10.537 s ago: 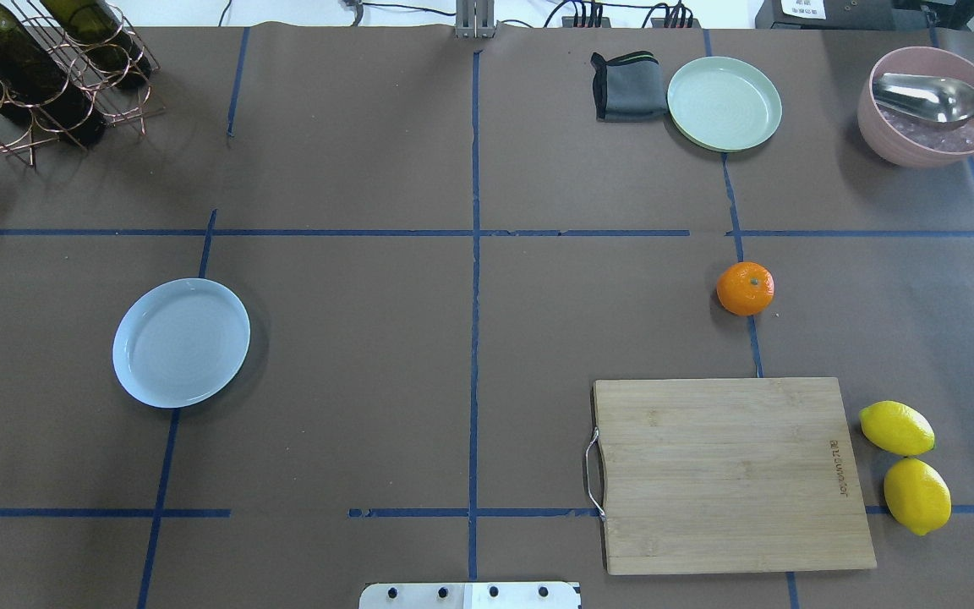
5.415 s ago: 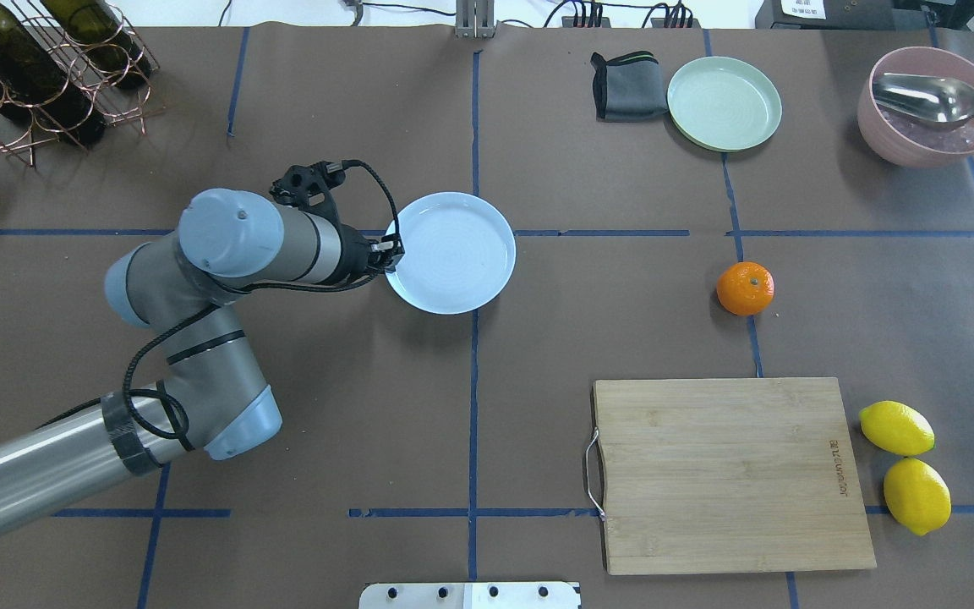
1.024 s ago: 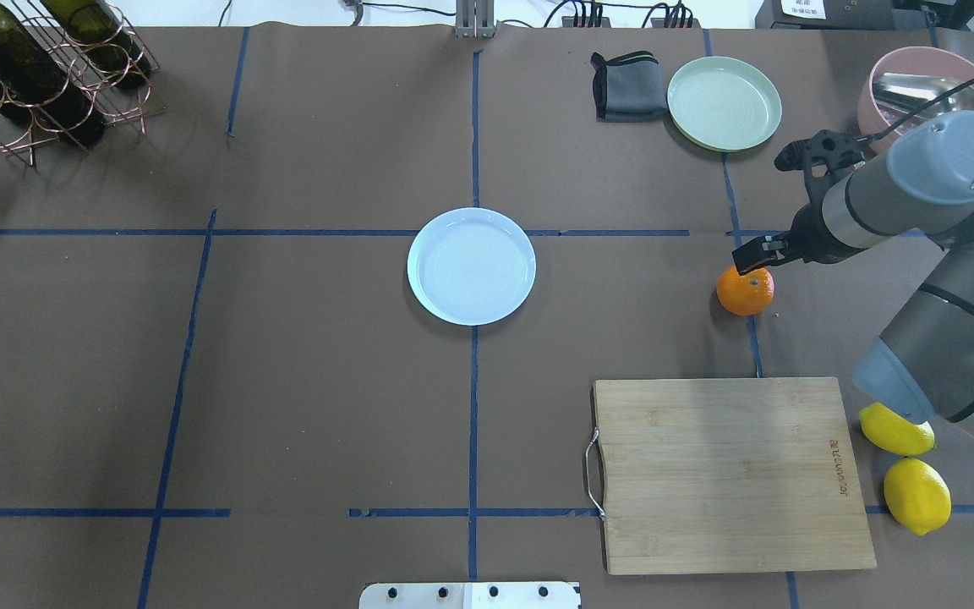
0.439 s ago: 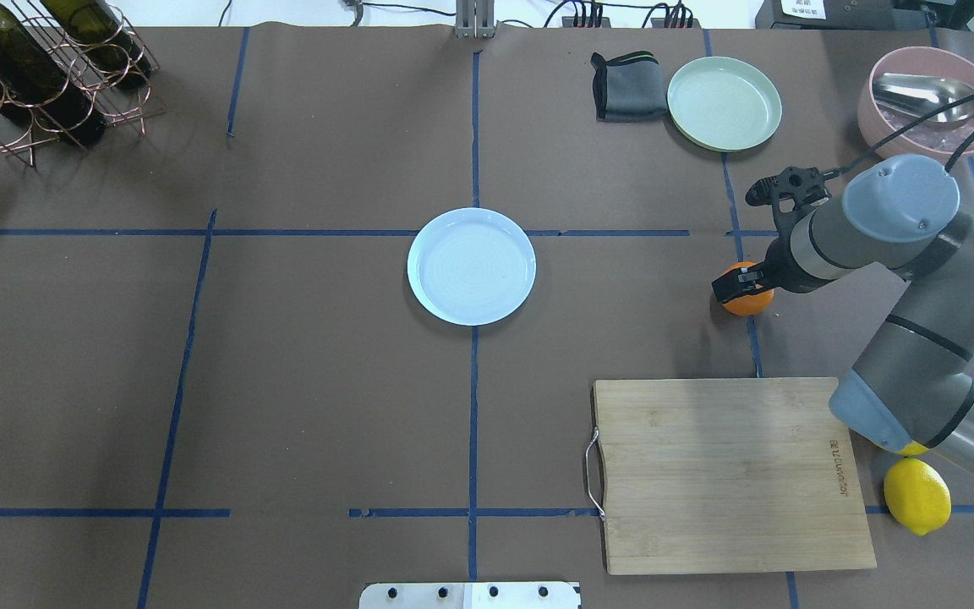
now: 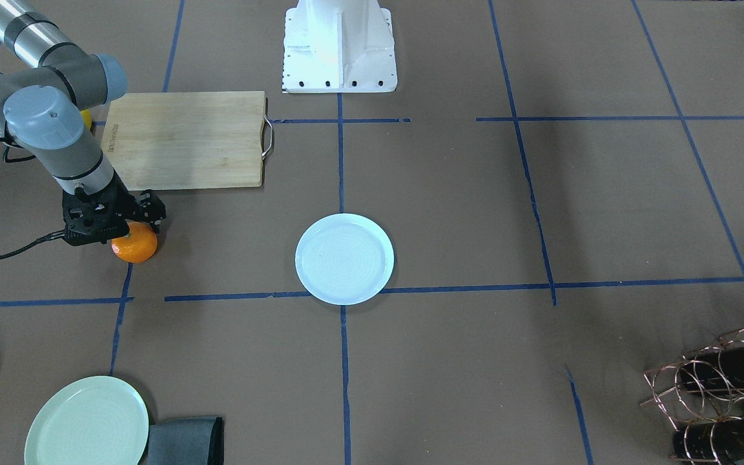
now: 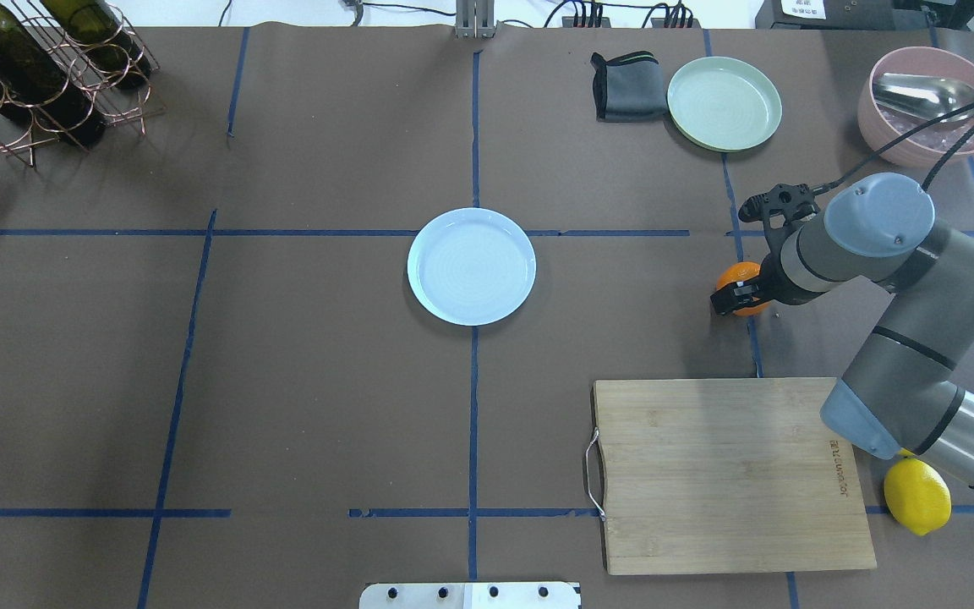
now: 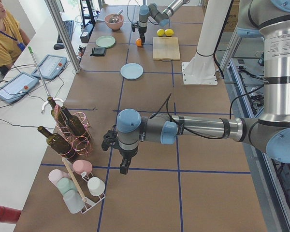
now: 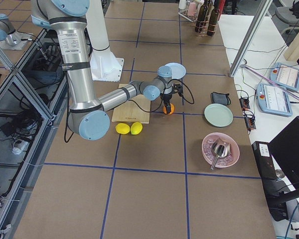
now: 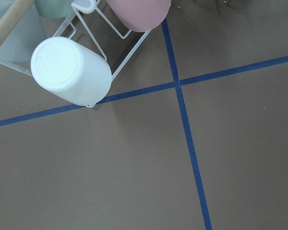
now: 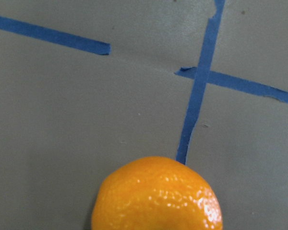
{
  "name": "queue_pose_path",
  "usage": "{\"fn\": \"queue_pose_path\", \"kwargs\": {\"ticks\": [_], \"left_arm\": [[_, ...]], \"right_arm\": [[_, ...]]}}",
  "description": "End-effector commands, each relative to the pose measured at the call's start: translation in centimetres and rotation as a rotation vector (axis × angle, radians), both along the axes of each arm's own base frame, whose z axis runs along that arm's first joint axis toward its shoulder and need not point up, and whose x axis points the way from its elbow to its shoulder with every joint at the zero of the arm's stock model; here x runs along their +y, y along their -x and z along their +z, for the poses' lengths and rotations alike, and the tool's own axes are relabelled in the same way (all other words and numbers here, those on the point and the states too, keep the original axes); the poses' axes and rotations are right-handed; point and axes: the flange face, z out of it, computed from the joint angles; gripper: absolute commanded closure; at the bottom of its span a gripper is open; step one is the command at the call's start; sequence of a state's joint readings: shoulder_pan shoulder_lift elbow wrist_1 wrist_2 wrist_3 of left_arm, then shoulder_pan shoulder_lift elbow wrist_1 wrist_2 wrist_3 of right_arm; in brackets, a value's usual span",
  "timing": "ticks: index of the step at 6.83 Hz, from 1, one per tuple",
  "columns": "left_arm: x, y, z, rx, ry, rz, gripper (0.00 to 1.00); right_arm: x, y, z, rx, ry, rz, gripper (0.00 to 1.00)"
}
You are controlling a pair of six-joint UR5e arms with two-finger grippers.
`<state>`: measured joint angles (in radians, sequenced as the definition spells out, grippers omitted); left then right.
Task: Pick orange to plate
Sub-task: 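Close the right gripper around the orange, then lift the orange and carry it over the light blue plate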
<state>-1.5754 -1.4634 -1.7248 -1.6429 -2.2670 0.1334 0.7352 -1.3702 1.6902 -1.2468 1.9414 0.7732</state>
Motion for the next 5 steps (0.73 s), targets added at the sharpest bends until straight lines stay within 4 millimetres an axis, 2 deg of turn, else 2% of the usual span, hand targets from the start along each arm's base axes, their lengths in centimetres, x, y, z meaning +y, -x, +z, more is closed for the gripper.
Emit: {"fn": "queue_pose_path", "kwargs": {"ticks": [1, 2, 3, 5], "left_arm": [[0.0, 0.0, 0.0, 0.0, -0.001, 0.0, 0.0], [0.0, 0.0, 0.0, 0.0, -0.001, 0.0, 0.0], [0.0, 0.0, -0.1, 0.002, -0.001, 0.0, 0.0], [0.1, 0.0, -0.1, 0.002, -0.002, 0.0, 0.0]], "right_arm": [[-1.0, 1.4, -0.8, -0.005, -0.006, -0.001, 0.23], [-1.1, 1.3, -1.1, -0.01, -0.009, 0.0, 0.68], [-1.1, 1.4, -1.9, -0.021, -0.011, 0.004, 0.89], [-3.0, 4.3, -9.0, -0.077, 0.012, 0.058, 0.89]]}}
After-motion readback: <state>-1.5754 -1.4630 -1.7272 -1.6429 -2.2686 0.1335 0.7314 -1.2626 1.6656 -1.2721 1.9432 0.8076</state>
